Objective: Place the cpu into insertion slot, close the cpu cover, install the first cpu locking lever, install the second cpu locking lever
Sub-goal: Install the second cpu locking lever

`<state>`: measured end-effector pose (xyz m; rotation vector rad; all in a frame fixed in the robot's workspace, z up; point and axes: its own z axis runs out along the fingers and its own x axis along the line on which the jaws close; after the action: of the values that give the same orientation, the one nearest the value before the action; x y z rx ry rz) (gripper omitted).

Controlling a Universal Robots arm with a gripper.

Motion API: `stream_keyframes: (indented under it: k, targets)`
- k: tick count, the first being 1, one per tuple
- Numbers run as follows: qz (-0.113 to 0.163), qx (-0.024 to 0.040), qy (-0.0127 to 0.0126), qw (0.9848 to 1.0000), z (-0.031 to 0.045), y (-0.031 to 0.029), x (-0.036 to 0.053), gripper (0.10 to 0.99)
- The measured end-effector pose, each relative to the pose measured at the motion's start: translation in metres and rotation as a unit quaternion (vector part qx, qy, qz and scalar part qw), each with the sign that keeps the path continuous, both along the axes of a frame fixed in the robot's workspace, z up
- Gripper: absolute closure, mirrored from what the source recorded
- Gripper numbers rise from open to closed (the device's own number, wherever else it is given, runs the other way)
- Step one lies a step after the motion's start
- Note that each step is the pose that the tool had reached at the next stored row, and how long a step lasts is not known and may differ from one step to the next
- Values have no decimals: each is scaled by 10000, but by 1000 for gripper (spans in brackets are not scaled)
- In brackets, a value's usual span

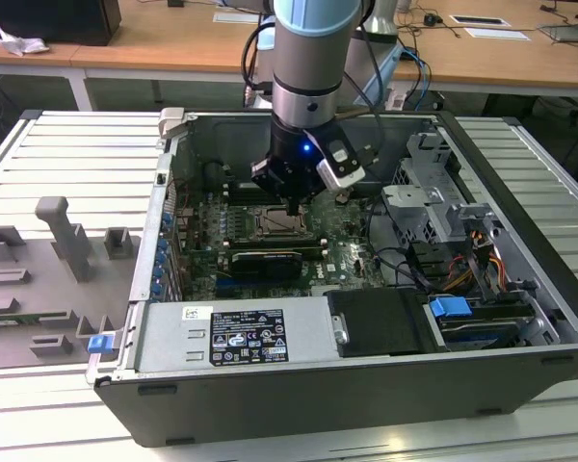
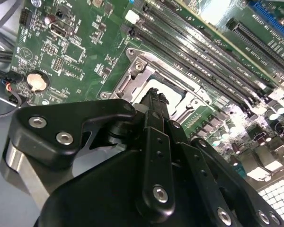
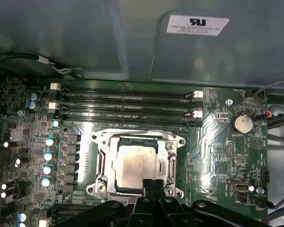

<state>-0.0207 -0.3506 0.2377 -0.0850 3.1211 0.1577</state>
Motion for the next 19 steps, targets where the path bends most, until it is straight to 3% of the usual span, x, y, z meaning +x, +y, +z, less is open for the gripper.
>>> stream_keyframes:
  k: [6, 15, 19]
  targets:
    - [0, 1, -1, 10000, 25, -12, 1, 980]
    - [0, 12, 5, 10000, 24, -167, 0, 980]
    - [0, 15, 26, 10000, 23, -202, 1, 980]
